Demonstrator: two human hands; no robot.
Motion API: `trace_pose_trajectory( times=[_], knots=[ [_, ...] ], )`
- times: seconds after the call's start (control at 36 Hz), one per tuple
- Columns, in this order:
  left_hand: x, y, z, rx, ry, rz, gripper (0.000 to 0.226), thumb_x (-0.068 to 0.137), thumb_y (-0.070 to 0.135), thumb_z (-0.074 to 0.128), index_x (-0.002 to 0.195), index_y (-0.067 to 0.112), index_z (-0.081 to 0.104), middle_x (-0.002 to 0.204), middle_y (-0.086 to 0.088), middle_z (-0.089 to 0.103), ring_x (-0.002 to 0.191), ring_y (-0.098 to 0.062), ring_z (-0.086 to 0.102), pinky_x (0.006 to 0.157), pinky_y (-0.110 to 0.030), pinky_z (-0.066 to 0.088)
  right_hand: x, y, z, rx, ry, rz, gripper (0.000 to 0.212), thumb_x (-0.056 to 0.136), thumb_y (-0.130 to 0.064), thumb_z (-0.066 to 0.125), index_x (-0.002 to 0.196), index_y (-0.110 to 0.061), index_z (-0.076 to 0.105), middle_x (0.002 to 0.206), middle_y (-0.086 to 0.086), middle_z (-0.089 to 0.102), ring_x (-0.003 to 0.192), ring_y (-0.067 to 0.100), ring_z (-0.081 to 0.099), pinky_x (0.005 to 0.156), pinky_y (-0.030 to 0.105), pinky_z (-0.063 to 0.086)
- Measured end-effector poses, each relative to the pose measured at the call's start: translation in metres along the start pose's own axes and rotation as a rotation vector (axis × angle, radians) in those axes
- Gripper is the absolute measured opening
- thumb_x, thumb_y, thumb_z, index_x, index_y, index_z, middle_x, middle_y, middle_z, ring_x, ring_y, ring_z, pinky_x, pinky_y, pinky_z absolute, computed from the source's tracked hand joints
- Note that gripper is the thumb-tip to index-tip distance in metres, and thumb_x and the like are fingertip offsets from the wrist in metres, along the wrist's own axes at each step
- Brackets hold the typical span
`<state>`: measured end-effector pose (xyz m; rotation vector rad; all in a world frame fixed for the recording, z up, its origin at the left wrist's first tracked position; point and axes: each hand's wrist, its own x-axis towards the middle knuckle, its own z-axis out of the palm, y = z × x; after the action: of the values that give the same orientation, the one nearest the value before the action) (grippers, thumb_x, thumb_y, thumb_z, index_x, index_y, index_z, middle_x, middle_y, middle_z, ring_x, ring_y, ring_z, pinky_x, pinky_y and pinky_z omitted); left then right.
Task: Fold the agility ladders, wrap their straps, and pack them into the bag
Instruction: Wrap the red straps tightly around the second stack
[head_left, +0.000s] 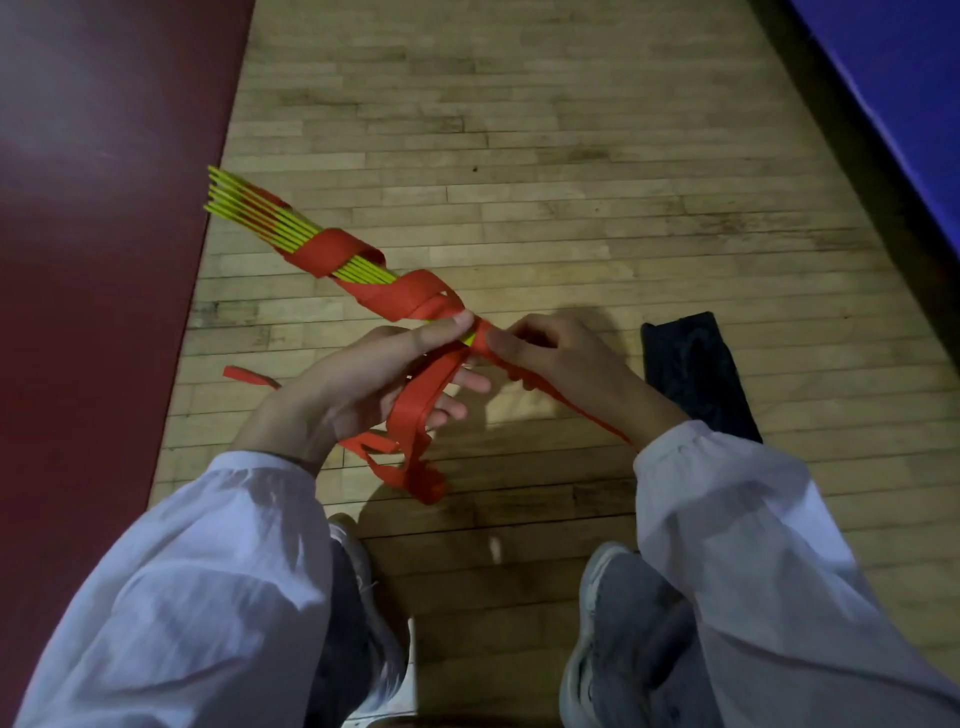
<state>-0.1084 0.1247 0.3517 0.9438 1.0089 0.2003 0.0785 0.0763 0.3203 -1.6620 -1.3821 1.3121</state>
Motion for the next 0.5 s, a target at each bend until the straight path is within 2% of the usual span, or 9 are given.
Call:
trace_pose_trajectory(
  times=[0.08, 0.19, 0.33, 0.5],
  knots=[
    [0.0023, -0.0006, -0.0015, -0.016, 0.011, -0.015, 0.063, 0.075, 0.05, 0.06, 0.116, 0.002, 0.062, 0.099, -0.015, 0.073, 0.058, -0.016, 0.065, 0.048, -0.021, 0.054, 0.0005, 0.0016, 0.0026, -0.039, 0.021, 0.021, 0.054, 0.076, -0.07, 0.058, 0.099, -0.022, 0.066, 0.088, -0.002, 0.069, 0.079, 0.012, 0.065, 0.067, 0.028, 0.048],
    [0.0047, -0.0016, -0.0029, -0.038, 0.018, -0.037, 0.057, 0.076, 0.049, 0.06, 0.108, 0.002, 0.064, 0.094, -0.014, 0.072, 0.055, -0.013, 0.064, 0.045, -0.02, 0.051, 0.0004, 0.002, 0.005, -0.119, 0.063, 0.04, 0.048, 0.079, -0.066, 0.059, 0.101, -0.024, 0.063, 0.092, -0.006, 0.066, 0.082, 0.008, 0.062, 0.066, 0.024, 0.045],
    [0.0067, -0.0037, -0.002, -0.069, 0.072, 0.013, 0.044, 0.094, 0.043, 0.05, 0.104, 0.003, 0.066, 0.09, -0.015, 0.071, 0.051, -0.012, 0.061, 0.043, -0.019, 0.049, -0.002, -0.0008, 0.0086, -0.183, 0.067, 0.046, 0.044, 0.08, -0.06, 0.065, 0.109, -0.027, 0.057, 0.095, -0.013, 0.061, 0.086, 0.004, 0.06, 0.069, 0.024, 0.047],
    [0.0081, -0.0053, -0.0003, -0.034, 0.147, 0.1, 0.033, 0.098, 0.032, 0.047, 0.095, 0.003, 0.063, 0.067, -0.008, 0.063, 0.042, -0.012, 0.047, 0.039, -0.019, 0.039, -0.003, -0.0004, 0.0089, -0.184, 0.053, 0.011, 0.042, 0.08, -0.056, 0.067, 0.112, -0.03, 0.058, 0.097, -0.016, 0.06, 0.089, 0.0, 0.057, 0.066, 0.019, 0.04]
  ],
)
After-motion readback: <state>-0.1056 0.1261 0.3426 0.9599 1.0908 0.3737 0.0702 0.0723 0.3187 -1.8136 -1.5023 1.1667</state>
